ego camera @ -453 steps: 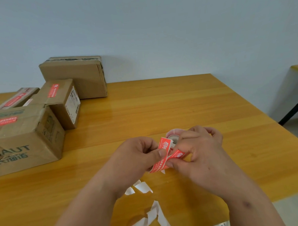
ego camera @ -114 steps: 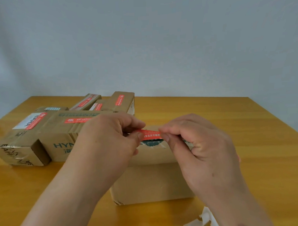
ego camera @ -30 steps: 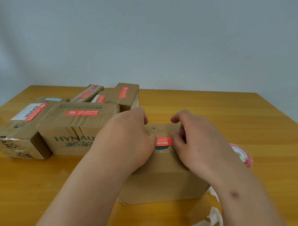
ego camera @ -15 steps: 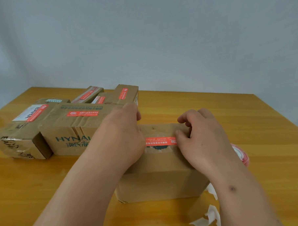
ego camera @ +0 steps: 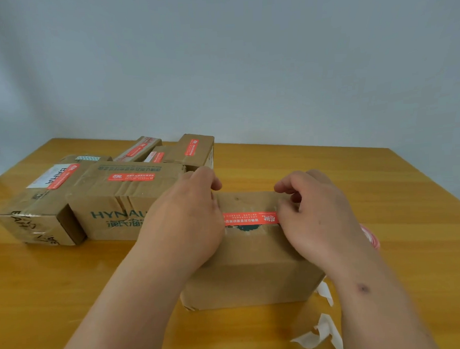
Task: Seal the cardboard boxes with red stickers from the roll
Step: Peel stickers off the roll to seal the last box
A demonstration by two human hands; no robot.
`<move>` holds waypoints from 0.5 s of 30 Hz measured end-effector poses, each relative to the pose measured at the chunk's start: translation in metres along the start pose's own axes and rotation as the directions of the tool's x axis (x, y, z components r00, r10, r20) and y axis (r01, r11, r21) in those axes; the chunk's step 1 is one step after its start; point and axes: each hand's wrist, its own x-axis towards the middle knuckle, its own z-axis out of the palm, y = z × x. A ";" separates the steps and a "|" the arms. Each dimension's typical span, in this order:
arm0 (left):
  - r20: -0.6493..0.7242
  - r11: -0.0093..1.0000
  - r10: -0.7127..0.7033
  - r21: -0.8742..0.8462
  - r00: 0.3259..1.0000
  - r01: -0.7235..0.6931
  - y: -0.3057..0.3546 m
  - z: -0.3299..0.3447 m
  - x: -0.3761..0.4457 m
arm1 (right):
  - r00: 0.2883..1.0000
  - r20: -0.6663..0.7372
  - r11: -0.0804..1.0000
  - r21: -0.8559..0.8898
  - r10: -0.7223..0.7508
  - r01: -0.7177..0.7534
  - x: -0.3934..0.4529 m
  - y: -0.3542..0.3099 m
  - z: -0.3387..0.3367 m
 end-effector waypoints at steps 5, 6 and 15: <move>0.106 1.000 0.017 0.012 0.994 -0.019 -0.003 -0.004 -0.005 | 0.989 0.143 0.999 -0.014 -0.046 0.048 -0.008 -0.001 -0.009; 0.098 1.000 0.008 -0.009 0.995 -0.008 -0.005 -0.004 -0.005 | 0.992 0.126 1.000 -0.010 -0.021 0.023 -0.008 -0.001 -0.011; 0.053 0.999 -0.029 -0.039 0.998 0.031 -0.001 -0.001 -0.006 | 0.996 0.067 0.998 0.006 0.066 -0.067 -0.008 -0.003 0.000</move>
